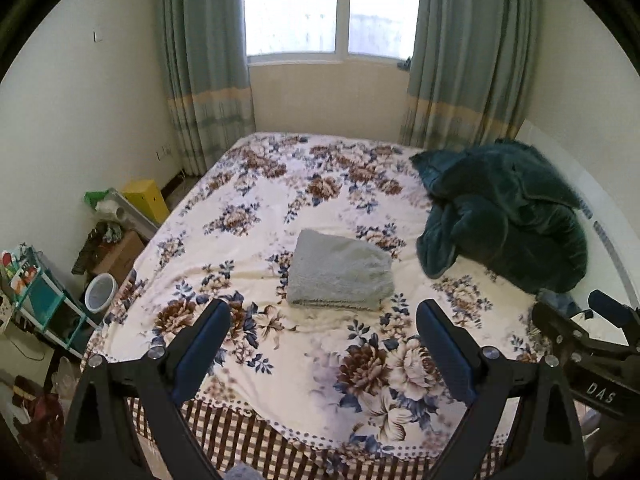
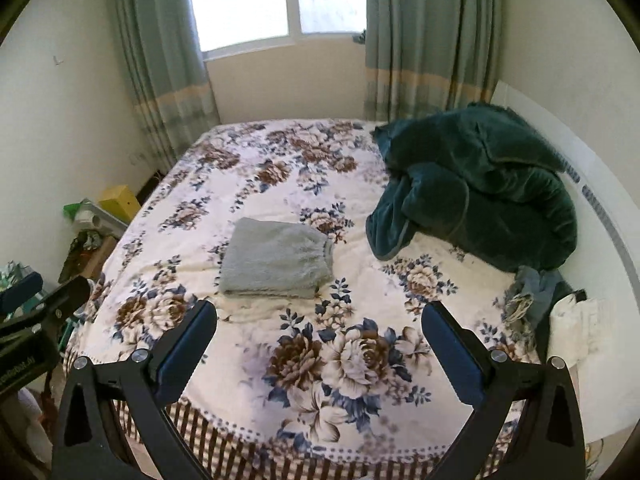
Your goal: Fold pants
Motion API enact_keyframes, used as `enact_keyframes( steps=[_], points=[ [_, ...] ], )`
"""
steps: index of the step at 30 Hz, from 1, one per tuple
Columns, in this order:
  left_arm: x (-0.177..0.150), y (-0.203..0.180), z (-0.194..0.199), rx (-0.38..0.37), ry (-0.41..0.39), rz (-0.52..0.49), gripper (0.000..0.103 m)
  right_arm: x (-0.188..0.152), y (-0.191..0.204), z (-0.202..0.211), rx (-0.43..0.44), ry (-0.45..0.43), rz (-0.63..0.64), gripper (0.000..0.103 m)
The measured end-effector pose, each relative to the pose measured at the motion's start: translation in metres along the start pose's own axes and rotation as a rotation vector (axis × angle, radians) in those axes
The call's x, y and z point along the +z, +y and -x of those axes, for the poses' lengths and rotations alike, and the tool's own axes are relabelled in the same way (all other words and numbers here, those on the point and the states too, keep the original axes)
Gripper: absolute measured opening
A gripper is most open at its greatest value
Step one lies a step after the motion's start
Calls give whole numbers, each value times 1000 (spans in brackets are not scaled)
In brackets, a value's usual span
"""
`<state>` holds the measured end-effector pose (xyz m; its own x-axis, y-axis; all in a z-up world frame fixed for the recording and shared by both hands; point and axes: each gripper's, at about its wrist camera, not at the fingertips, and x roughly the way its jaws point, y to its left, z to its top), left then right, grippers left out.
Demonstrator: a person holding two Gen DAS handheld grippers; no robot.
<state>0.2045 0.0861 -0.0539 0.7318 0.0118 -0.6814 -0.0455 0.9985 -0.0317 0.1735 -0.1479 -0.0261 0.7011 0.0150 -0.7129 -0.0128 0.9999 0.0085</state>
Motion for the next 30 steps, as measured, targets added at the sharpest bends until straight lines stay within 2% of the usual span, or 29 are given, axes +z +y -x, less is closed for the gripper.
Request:
enact_keyframes(
  steps=[5, 10, 11, 19, 30],
  points=[
    [-4, 8, 36, -7, -39, -4, 95, -8, 11, 60, -16, -52, 27, 103],
    [-11, 13, 45, 5, -48, -16, 98, -14, 23, 93, -20, -77, 32, 103],
    [-12, 14, 44, 7, -42, -16, 103, -14, 24, 90, -21, -75, 31, 103],
    [-18, 20, 41, 50, -31, -19, 103, -15, 28, 104, -33, -72, 16, 103],
    [-14, 18, 49, 49, -54, -24, 103, -12, 26, 109, -19, -71, 13, 103]
  ],
)
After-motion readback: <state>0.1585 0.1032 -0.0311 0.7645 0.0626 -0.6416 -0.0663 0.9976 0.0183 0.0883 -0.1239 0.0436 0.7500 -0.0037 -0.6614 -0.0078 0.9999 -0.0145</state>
